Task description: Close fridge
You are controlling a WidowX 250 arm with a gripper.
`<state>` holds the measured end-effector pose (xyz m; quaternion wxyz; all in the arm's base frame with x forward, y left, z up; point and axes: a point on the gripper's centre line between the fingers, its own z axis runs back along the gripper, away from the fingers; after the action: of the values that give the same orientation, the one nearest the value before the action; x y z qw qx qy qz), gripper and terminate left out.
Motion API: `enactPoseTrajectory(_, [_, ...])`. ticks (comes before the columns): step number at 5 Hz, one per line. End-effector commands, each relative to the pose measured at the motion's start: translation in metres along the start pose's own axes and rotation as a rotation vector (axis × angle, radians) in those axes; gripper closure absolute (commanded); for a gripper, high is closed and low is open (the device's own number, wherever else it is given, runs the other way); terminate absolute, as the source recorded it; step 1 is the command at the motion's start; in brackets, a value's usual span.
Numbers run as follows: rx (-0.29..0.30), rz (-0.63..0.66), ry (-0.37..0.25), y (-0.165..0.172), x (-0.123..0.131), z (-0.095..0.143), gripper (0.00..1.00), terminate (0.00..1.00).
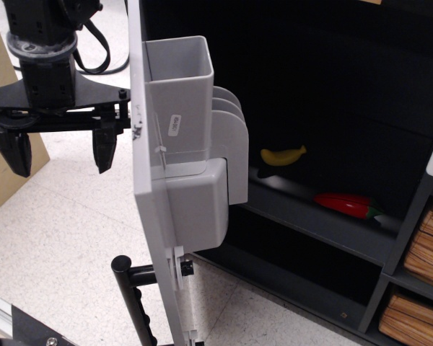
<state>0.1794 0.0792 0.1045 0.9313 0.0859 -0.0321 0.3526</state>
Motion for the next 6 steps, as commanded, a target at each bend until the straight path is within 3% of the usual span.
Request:
enactPoseTrajectory(1, [0.000,0.000,0.000,0.000,0.000,0.000,0.00,0.00])
enactPoseTrajectory(3, [-0.018,-0.404,-0.046,-0.030,-0.016,-0.004,0.00,0.00])
enactPoseTrajectory(4, [-0.078,-0.578,-0.086,-0.048,-0.026,-0.003,0.00,0.00])
enactPoseTrajectory(5, [-0.134,-0.626,-0.093,-0.074,-0.028,0.000,0.00,0.00])
enactPoseTrajectory(6, [-0.184,-0.535,-0.161,-0.109,-0.021,-0.001,0.00,0.00])
